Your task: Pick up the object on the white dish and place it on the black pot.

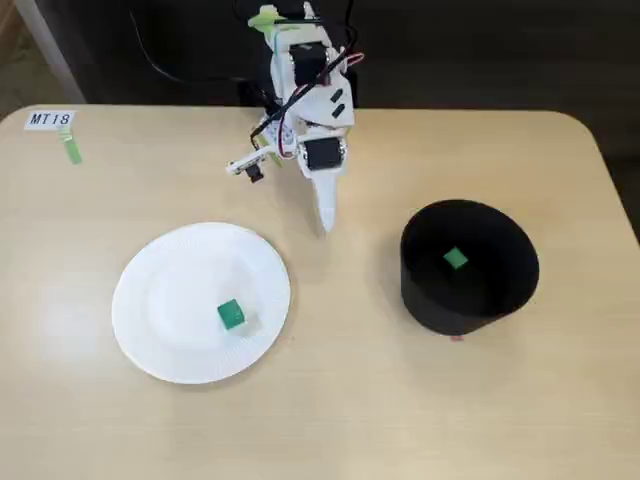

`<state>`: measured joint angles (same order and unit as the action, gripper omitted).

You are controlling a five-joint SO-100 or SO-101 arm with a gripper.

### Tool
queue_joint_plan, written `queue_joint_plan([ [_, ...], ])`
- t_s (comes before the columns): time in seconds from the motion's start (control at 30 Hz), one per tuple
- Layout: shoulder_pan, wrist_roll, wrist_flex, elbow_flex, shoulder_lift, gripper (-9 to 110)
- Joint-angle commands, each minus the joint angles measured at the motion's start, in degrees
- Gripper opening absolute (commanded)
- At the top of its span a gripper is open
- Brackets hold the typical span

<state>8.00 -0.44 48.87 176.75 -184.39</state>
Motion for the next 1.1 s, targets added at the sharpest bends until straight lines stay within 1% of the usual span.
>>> queue_joint_plan([
  [0.0, 1.76, -2.37, 1.76, -4.92, -6.06, 0],
  [0.1, 1.76, -3.08, 3.6, -14.06, 0.44, 0],
  [0.3, 0.26, -3.69, 7.82, -41.22, 31.82, 0],
  [0.43, -0.97, -0.62, 10.02, -53.44, 46.49, 0],
  [0.57, -2.99, 4.13, 10.72, -59.06, 56.51, 0],
  [0.83, -11.6, 17.4, 10.46, -60.47, 66.88, 0],
  [0.97, -15.56, 21.01, 16.08, -68.47, 77.34, 0],
  [1.07, -17.58, 23.03, 17.23, -73.04, 82.79, 0],
])
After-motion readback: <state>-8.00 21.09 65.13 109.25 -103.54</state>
